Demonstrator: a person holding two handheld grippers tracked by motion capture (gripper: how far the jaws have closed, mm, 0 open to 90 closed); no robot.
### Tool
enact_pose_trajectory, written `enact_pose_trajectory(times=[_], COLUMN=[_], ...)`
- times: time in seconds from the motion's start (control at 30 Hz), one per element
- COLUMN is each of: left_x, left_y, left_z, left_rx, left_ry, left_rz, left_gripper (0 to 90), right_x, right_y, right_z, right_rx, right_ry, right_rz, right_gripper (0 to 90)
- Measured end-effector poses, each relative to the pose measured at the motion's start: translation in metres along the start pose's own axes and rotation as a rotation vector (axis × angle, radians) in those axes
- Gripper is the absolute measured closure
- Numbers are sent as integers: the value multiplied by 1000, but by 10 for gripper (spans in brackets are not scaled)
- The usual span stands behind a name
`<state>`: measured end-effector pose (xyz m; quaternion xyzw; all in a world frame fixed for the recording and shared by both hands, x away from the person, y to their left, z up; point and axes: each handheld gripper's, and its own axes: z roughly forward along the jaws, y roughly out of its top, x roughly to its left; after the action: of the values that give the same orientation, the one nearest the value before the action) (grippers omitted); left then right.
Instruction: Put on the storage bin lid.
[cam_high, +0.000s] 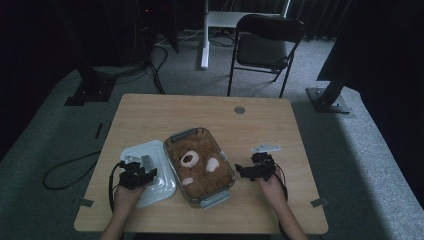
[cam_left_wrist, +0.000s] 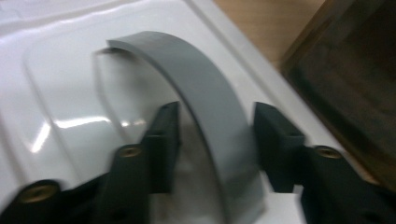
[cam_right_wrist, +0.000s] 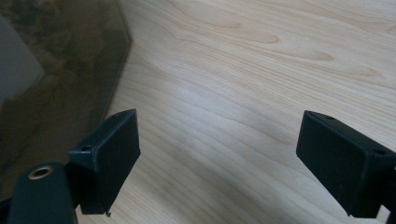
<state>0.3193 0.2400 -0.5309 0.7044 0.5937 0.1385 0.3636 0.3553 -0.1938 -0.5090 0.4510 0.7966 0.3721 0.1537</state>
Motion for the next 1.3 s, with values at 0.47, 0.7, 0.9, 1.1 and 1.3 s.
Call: enact_pose_trajectory(times=[0.47, 0.7, 0.9, 1.1, 1.3], left_x=[18, 16, 5, -21, -40], left_y=[5, 9, 18, 31, 37], left_z=[-33, -65, -93, -112, -115], left_rx=[-126, -220, -286, -310, -312], left_ry=[-77, -107, -127, -250, -304], left_rz=[-142, -157, -124, -87, -51], left_gripper=[719, 719, 720, 720, 729], right_x=[19, 30, 31, 44, 57], right_y=[-10, -13, -16, -17, -15], right_z=[11, 11, 14, 16, 19], right_rx=[-21, -38, -33, -30, -35], right_ry=[94, 133, 139, 156, 163], right_rz=[-11, -23, -14, -42, -56], right_gripper=[132, 138, 140, 140, 140])
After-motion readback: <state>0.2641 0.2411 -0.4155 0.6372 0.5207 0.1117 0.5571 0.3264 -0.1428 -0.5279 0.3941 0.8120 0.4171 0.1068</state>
